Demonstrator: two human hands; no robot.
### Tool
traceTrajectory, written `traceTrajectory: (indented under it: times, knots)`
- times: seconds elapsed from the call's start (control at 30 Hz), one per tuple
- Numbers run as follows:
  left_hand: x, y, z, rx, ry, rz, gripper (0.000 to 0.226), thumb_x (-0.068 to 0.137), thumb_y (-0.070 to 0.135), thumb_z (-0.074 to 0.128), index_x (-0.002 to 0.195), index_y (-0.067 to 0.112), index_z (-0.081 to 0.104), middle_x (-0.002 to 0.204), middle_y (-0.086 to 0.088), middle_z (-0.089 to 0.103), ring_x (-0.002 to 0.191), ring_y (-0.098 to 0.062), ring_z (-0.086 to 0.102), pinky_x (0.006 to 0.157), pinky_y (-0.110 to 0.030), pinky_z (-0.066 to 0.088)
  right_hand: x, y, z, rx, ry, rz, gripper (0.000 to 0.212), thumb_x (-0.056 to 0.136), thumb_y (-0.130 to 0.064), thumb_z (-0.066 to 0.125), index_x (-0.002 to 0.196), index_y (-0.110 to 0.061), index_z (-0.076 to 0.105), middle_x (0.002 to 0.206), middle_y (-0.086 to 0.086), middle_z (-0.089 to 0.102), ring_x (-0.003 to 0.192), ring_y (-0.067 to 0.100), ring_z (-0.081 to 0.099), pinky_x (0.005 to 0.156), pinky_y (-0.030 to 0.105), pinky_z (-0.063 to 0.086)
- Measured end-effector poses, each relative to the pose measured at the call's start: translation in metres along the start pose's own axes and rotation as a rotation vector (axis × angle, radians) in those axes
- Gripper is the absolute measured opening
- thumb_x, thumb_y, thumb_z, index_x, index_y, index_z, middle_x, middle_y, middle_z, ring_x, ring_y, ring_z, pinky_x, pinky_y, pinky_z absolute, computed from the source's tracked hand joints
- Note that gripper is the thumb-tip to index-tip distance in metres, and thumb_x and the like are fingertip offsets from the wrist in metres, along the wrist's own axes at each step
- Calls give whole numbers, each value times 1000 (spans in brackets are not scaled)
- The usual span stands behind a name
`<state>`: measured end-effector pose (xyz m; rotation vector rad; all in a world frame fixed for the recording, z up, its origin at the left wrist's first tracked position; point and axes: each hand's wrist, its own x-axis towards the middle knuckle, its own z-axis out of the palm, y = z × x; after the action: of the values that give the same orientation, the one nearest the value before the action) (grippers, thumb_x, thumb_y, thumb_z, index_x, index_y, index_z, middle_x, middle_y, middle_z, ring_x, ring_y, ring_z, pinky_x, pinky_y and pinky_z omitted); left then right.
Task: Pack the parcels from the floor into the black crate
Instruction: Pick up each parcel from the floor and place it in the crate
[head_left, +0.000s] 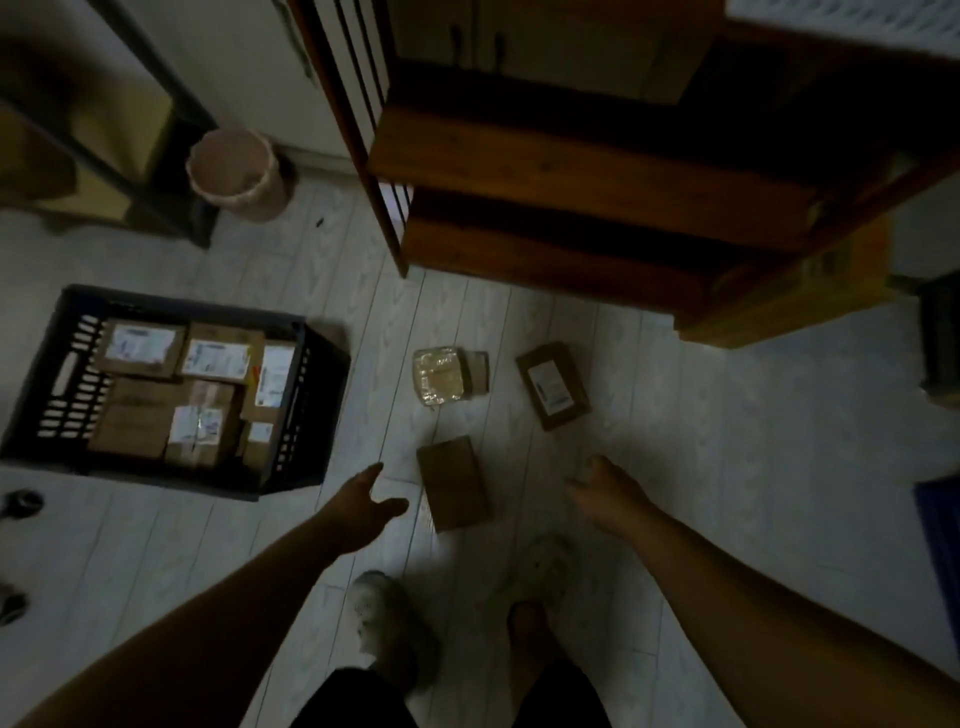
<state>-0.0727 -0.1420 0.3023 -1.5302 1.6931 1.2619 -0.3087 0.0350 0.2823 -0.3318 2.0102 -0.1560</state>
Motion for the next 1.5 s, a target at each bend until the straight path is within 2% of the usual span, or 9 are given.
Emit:
traceTrajectory:
  times: [0.2,0.4,0.57,0.67,0.77,0.83,1.0,1.23,1.5]
  knots:
    - [110,-22,50,-34,-20,-52,78,88,30,62,149,18,15,156,-11,19,141,-27,22,112,-39,23,107,21,61,-29,-70,-1,75,93,-46,52,151,-16,15,154,9,26,136,30,34,107,38,36]
    - [254,-81,116,-169,43,-109,78,88,29,63,149,17,16,153,-13,26,137,-31,31,108,-41,29,247,36,163,-82,-81,-38,72,90,-42,56,148,-16,23,145,11,39,123,30,47,86,31,43]
    - [356,-137,184,-261,45,-165,66,88,28,62,144,13,29,133,-15,51,116,-31,52,81,-30,40,349,52,244,-128,-150,-73,83,87,-48,59,150,-11,19,152,13,31,133,31,37,104,32,32]
    - [395,-157,219,-384,7,-182,53,88,27,62,135,17,40,86,2,57,76,-13,57,54,-22,44,390,53,281,-108,-153,-62,79,86,-48,60,148,-14,25,149,13,35,131,32,40,105,34,34]
    - [412,-165,246,-510,-86,-193,21,86,29,64,94,40,48,79,11,50,69,-6,48,51,-24,42,405,54,311,-93,-123,-72,66,87,-46,59,142,-14,39,143,18,38,124,34,45,105,38,38]
    - [413,-166,253,-579,-129,-202,23,86,31,64,86,44,45,84,12,52,74,-8,49,59,-27,40,400,54,323,-16,-108,-69,69,86,-44,62,143,-17,36,142,17,37,124,35,45,104,39,38]
    - [379,-157,230,-640,-87,-150,71,86,15,65,143,28,26,112,1,52,77,-8,53,45,-17,46,358,43,311,90,-61,-39,63,90,-33,59,144,-17,31,135,12,51,117,32,52,92,30,42]
    - [242,-138,120,-465,-73,-19,81,89,-2,55,148,33,12,117,-6,50,105,-28,55,88,-50,52,208,-28,254,154,-43,-42,57,91,-29,57,142,-17,33,131,10,53,113,31,54,94,40,47]
    - [47,-110,-19,-414,-48,193,81,89,-6,49,148,38,14,126,-14,50,106,-32,56,90,-49,50,-4,-125,171,287,6,-137,54,93,-25,53,143,-24,34,133,4,53,111,26,54,94,38,45]
